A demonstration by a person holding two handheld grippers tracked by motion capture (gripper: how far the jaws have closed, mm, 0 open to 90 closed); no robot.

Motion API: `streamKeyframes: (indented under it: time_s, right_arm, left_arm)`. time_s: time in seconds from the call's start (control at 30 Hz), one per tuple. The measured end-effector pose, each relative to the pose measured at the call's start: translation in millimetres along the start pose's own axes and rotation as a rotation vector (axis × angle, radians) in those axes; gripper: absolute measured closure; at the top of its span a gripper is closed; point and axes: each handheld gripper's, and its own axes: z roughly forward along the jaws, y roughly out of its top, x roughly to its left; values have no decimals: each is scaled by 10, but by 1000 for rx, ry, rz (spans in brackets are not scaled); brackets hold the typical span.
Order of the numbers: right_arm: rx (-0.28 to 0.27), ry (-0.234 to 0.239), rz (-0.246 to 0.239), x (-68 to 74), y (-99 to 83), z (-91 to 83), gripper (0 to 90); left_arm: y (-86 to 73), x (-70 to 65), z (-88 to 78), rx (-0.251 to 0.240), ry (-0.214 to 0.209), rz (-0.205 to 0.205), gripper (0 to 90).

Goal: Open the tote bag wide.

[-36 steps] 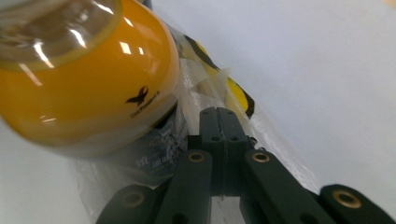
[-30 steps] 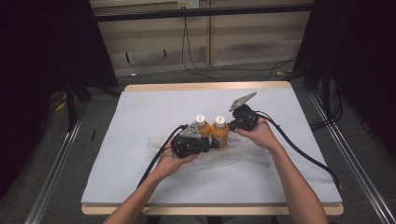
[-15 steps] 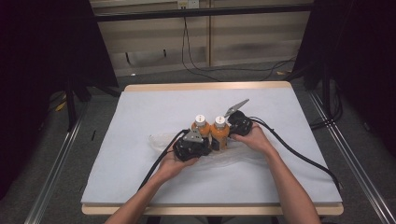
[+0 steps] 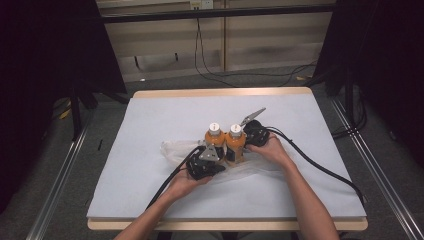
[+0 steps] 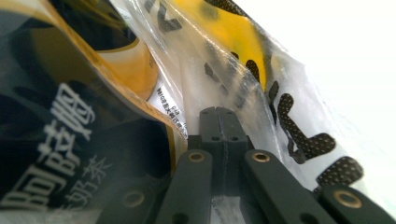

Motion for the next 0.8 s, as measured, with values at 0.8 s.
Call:
streamKeyframes:
  time_s: [0.8]
  right_arm:
    - [-16,-75,9,-101,91,53,900]
  left_arm:
    - [-39,-129,-52,21,-92,2,900]
